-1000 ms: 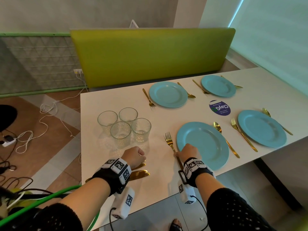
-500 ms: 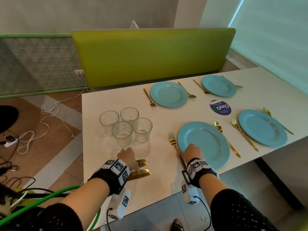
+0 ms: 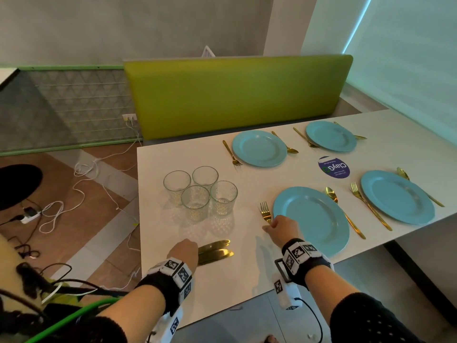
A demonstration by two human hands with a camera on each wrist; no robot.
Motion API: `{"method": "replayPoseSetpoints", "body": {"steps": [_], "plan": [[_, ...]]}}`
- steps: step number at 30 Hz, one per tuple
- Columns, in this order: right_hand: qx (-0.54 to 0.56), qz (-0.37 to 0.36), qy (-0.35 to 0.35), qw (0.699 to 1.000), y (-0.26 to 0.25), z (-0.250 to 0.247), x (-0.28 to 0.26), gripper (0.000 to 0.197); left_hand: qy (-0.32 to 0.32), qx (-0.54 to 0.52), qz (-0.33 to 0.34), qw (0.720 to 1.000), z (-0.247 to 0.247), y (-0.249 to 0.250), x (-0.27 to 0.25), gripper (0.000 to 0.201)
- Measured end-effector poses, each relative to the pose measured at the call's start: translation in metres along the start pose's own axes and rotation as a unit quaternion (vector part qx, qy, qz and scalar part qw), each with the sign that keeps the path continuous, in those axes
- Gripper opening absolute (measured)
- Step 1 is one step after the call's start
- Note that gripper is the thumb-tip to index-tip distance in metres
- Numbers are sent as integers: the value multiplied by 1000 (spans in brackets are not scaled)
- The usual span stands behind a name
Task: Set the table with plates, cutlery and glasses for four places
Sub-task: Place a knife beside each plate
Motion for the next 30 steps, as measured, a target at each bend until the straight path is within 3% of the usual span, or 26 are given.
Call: {"method": "replayPoseSetpoints", "body": {"steps": [10, 18, 30], "plan": [[-18, -37, -10, 999, -16, 17, -18, 19, -29, -5, -10, 1000, -5, -4, 3, 31], [-28, -62, -41, 997, -22, 31, -22, 19, -83, -25, 10, 996, 4, -10, 11, 43], [-37, -83, -79, 993, -24, 40, -26, 17, -87, -15, 34, 996, 7, 1, 15, 37]]}}
Point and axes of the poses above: each hand's wrist, its own x-axis towards the middle knuckle, its own z-axis out of the palm, y = z × x, the point moved 7 cm from there along x, towards the middle knuckle, and after that the axes turned 4 degrees about z, right-handed, at the moved point
